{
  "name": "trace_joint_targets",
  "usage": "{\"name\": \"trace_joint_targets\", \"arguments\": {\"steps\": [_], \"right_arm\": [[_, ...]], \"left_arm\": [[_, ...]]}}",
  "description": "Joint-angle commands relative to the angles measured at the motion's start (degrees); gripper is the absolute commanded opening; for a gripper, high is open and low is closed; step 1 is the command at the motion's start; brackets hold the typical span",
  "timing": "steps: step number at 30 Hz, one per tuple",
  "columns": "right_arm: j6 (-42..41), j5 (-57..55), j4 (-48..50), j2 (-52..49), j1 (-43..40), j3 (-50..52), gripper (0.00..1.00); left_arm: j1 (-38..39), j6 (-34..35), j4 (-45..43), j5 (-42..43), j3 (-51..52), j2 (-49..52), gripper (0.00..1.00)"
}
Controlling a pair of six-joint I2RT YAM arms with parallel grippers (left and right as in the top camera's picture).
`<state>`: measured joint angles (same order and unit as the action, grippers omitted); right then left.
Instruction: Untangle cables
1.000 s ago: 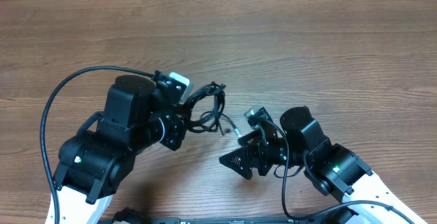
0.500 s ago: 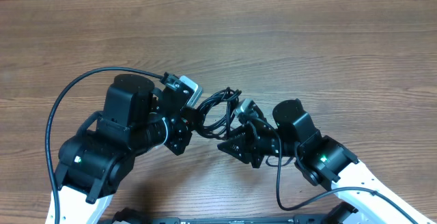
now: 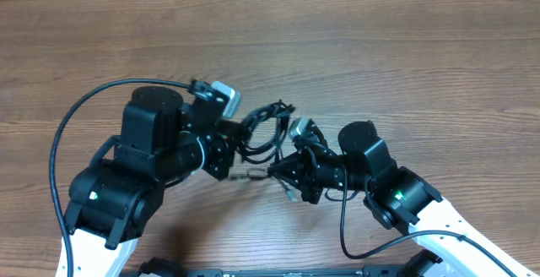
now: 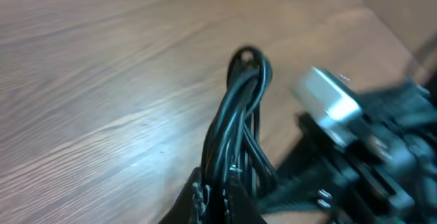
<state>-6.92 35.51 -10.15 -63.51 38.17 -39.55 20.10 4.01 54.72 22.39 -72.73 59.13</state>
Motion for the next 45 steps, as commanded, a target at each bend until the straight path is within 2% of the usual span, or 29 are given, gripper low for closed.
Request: {"name": "trace_joint_targets", "arguments": {"steps": [1, 5, 13, 21, 25, 33, 40, 45], "right_arm": [[-4.09, 5.38, -0.52, 0.68, -0.11, -1.03, 0.04], [-7.58, 12.24, 0.70, 2.29, -0.11, -1.05, 0.04], [-18.10, 16.11, 8.11, 4.92, -2.36, -1.03, 0.04], [-34.60, 20.31, 13.46, 4.98, -10.71, -1.03, 0.04], [-42.40, 20.28, 16.63, 4.94, -13.64, -1.03, 0.04], [-42.58, 16.09, 19.98, 4.02, -13.81, -1.03, 0.04], [-42.60, 10.58, 21.03, 0.52, -13.81, -1.03, 0.04], [-42.51, 10.51, 22.93, -2.36, -13.84, -1.03, 0.04]], "left_arm": [[-2.23, 3.74, -1.18, -8.59, -0.39, -0.66, 0.04], [-2.08, 2.16, -1.11, -8.26, -0.39, -0.66, 0.04], [-2.05, -4.35, -0.11, 1.38, -0.39, -0.66, 0.04], [-2.03, -6.67, 2.14, 3.82, -0.37, -0.66, 0.05], [-2.03, -9.31, 1.97, 10.16, 0.28, -0.66, 0.04], [-2.01, -14.05, 0.74, 20.46, 4.55, -0.66, 0.04], [-2.01, -24.35, 0.33, 34.07, 6.27, -0.66, 0.04], [-2.01, -28.37, 1.73, 36.15, 6.43, -0.66, 0.04]]}}
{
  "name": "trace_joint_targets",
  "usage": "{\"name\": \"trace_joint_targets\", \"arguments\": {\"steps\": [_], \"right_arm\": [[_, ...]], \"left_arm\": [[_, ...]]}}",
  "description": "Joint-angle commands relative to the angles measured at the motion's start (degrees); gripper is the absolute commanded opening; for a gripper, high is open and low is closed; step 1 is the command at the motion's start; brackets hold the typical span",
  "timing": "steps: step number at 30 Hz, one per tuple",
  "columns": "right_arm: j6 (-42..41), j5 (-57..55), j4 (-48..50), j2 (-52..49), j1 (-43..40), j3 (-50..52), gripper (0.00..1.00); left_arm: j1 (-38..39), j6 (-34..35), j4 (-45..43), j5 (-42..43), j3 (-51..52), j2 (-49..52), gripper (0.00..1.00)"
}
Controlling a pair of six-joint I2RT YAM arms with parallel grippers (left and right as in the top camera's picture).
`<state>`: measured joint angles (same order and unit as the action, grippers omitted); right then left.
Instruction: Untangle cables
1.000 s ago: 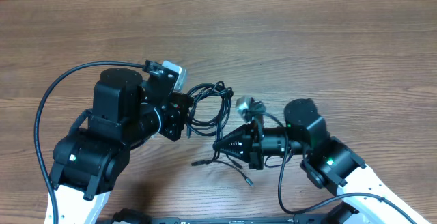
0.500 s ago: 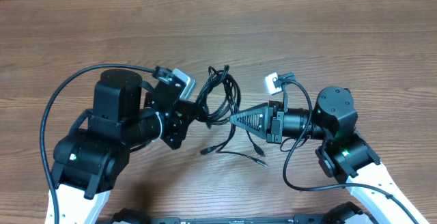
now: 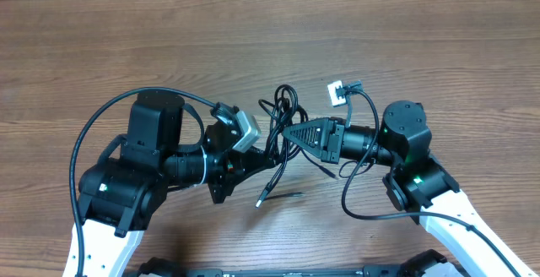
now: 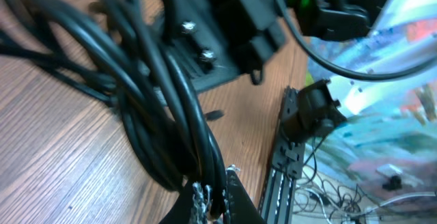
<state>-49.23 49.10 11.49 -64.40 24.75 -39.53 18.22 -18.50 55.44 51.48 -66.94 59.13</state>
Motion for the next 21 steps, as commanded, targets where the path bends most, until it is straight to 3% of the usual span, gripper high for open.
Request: {"name": "trace_joint_targets", "arguments": {"steps": [1, 6, 21], "right_arm": [[-0.26, -3.26, 2.51, -1.90, -0.42, -1.05, 0.04], [-3.89, -2.69, 7.26, -2.27, -0.31, -1.05, 0.04], [-9.05, 0.37, 7.34, -2.27, 4.15, -1.05, 0.04]], "left_arm": [[-0.09, -6.47, 1.70, 7.06, 0.94, -0.66, 0.04], [1.77, -8.41, 2.58, 7.06, 2.54, -0.63, 0.04], [3.34, -8.31, -2.45, 6.47, 3.21, 4.17, 0.04]]}}
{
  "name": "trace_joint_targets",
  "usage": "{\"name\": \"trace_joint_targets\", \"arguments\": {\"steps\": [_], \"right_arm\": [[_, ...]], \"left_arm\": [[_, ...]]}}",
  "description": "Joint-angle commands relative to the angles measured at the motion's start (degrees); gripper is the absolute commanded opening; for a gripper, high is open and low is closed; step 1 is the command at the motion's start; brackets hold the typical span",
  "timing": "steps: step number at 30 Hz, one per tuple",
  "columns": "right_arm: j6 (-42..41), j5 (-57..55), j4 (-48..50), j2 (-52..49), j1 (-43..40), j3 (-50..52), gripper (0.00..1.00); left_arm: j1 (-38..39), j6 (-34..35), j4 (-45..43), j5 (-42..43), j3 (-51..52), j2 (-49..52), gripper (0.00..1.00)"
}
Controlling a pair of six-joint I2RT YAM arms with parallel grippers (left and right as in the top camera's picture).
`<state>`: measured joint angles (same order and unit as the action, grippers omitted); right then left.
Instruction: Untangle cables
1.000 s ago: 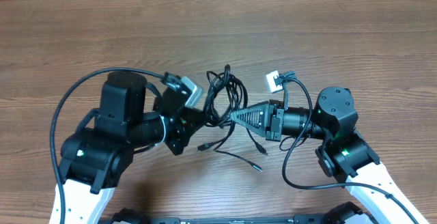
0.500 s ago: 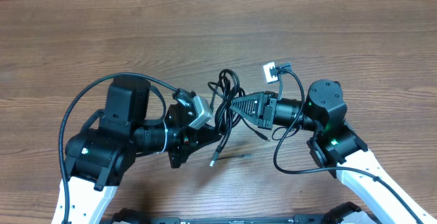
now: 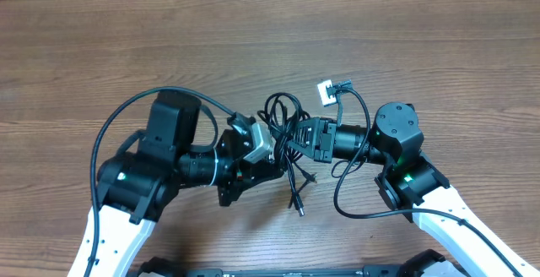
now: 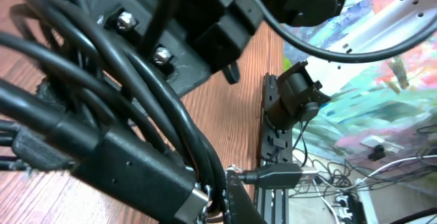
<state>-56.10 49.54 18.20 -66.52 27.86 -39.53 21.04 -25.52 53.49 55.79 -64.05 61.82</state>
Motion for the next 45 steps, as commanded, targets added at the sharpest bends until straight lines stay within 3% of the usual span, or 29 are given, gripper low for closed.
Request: {"name": "trace_joint_targets", "arguments": {"steps": [1, 4, 8, 11, 14, 18, 23, 26, 29, 32, 35, 40, 45], "right_arm": [[-2.19, -0.24, 0.63, -0.15, 1.07, -1.05, 0.05], [-0.79, -2.45, 0.61, -0.20, 1.07, -1.05, 0.08], [3.23, -4.57, 0.57, -0.44, 1.01, -1.05, 0.20], [7.56, -4.50, -1.57, -0.46, 1.01, -1.05, 0.43], [11.91, -4.52, -5.75, -0.46, 1.01, -1.05, 0.73], [16.22, -4.52, -11.32, -0.07, 0.39, -1.05, 1.00], [22.05, -5.27, -20.02, 2.54, -3.45, -1.05, 1.00], [25.00, -12.55, -30.99, 6.19, -8.39, -1.05, 1.00], [25.11, -18.62, -38.86, 8.70, -11.32, -1.05, 1.00], [25.16, -17.75, -42.14, 10.67, -12.94, -1.05, 0.99], [25.09, -10.71, -40.22, 11.72, -13.09, -1.05, 1.00], [23.08, 6.19, -29.09, 11.45, -12.92, -1.05, 1.00], [14.78, 7.13, -21.64, 10.75, -12.92, -1.05, 0.93]], "left_arm": [[0.52, -1.29, -0.66, 2.34, 0.33, 1.86, 0.04], [0.55, -1.29, -1.14, 4.17, 0.33, 2.69, 0.04], [0.52, -1.29, -1.66, 7.10, 0.31, 2.78, 0.04], [0.33, -1.29, -1.51, 6.60, 0.31, 2.75, 0.04], [-0.07, -1.31, -1.51, 6.60, 0.31, 2.64, 0.04], [-0.13, -1.29, -1.20, 3.65, 0.31, 2.56, 0.04], [-0.13, -0.61, 0.22, -7.15, 0.31, 2.56, 0.04], [-0.11, -0.63, 0.22, -14.34, 0.31, 2.58, 0.04], [-0.11, -0.66, 0.22, -17.29, 0.31, 2.58, 0.05], [-0.11, -2.25, 0.22, -17.46, 0.31, 2.58, 0.04], [-0.11, -4.26, 0.28, -17.42, 0.31, 2.58, 0.04], [0.04, -4.35, 0.28, -16.24, 0.31, 2.67, 0.04], [0.07, -5.81, 1.07, -11.96, 0.33, 2.99, 0.04]]}}
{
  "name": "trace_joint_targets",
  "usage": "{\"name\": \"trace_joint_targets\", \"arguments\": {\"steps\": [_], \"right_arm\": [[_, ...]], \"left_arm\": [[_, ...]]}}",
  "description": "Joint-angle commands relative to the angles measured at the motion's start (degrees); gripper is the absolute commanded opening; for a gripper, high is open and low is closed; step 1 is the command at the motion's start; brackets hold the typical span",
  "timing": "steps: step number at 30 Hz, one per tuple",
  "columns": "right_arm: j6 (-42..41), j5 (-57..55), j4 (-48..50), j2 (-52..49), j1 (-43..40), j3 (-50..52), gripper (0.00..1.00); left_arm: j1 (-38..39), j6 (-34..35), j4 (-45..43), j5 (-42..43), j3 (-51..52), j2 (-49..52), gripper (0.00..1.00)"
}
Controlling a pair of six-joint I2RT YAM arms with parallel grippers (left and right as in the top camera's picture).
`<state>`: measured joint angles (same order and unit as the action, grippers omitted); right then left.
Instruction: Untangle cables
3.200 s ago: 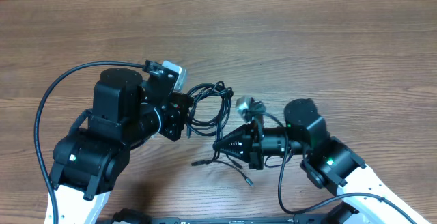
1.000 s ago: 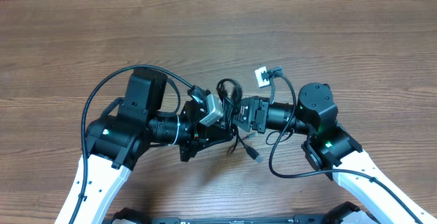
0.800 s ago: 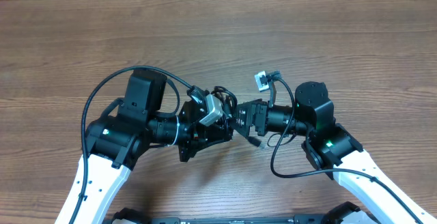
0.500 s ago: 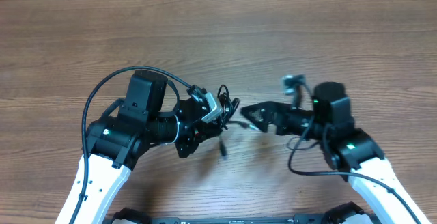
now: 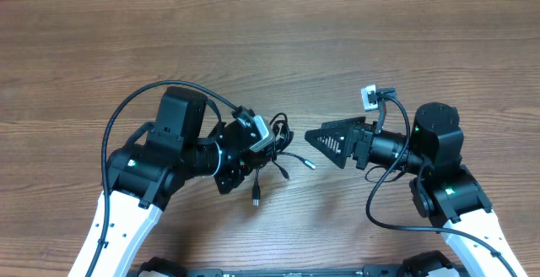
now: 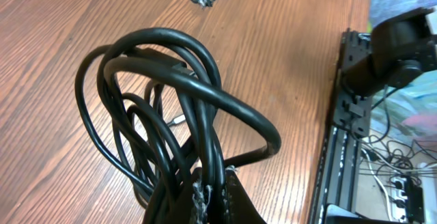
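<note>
A bundle of black cables [image 5: 279, 154] hangs in tangled loops from my left gripper [image 5: 267, 145], which is shut on several strands. In the left wrist view the loops [image 6: 164, 94] rise from between my left gripper's fingers [image 6: 232, 200] at the bottom edge. Three loose plug ends trail from the bundle onto the table; one [image 5: 255, 199] points toward the front edge. My right gripper [image 5: 310, 136] points left at the bundle from a short gap away, its jaws together and holding nothing. Its tip shows at the top of the left wrist view.
The wooden table [image 5: 270, 40] stretches bare to the back. A black rail [image 6: 348, 115] runs along the front edge, with loose wires beyond it. Each arm's own black cable [image 5: 126, 116] arcs beside it.
My right gripper was in among the loops next to the left gripper; now it stands to the right, apart from the bundle. The left gripper still holds the bundle, a little farther left.
Both grippers met at the bundle in mid-table, the left shut on it. Then the right gripper was at the loops from the right, then closer in among them. Now it is off to the right and the bundle hangs from the left gripper alone.
</note>
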<state>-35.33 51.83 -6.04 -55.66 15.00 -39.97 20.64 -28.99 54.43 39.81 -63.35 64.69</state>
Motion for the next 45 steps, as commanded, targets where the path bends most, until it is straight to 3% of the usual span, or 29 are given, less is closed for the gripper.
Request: {"name": "trace_joint_targets", "arguments": {"steps": [1, 6, 19, 31, 34, 38, 41, 45], "right_arm": [[-8.57, 4.83, 4.04, -0.52, -0.07, -0.61, 0.90], [-17.09, 4.85, 6.29, -2.97, 1.07, -0.61, 0.77], [-27.34, 4.85, 19.17, -11.28, 11.52, -0.61, 0.70], [-24.22, 4.68, 20.85, -18.34, 14.62, -0.61, 0.66], [-24.20, 4.66, 21.00, -18.40, 14.62, -0.61, 0.52], [-21.62, 4.70, 20.72, -18.40, 14.62, -0.61, 0.04], [-16.26, 1.60, 20.83, -18.40, 13.18, -0.61, 0.04], [-17.84, 0.72, 28.96, -18.34, 6.29, -0.61, 0.04]], "left_arm": [[0.46, -2.36, 0.42, 4.17, -0.37, 0.33, 0.04], [0.50, -2.84, 1.27, 4.87, -0.37, 1.31, 0.04], [0.52, -5.79, 1.27, 8.26, -0.37, 4.15, 0.04], [0.55, -7.28, 1.27, 11.72, -0.37, 4.22, 0.04], [0.55, -7.28, 1.25, 11.54, -0.37, 4.22, 0.04], [0.55, -7.21, 1.25, 10.80, -0.37, 4.22, 0.04], [0.55, -6.78, 2.89, 10.86, -0.37, 4.22, 0.04], [0.55, -6.91, 8.46, 10.80, -0.37, 4.22, 0.04]]}}
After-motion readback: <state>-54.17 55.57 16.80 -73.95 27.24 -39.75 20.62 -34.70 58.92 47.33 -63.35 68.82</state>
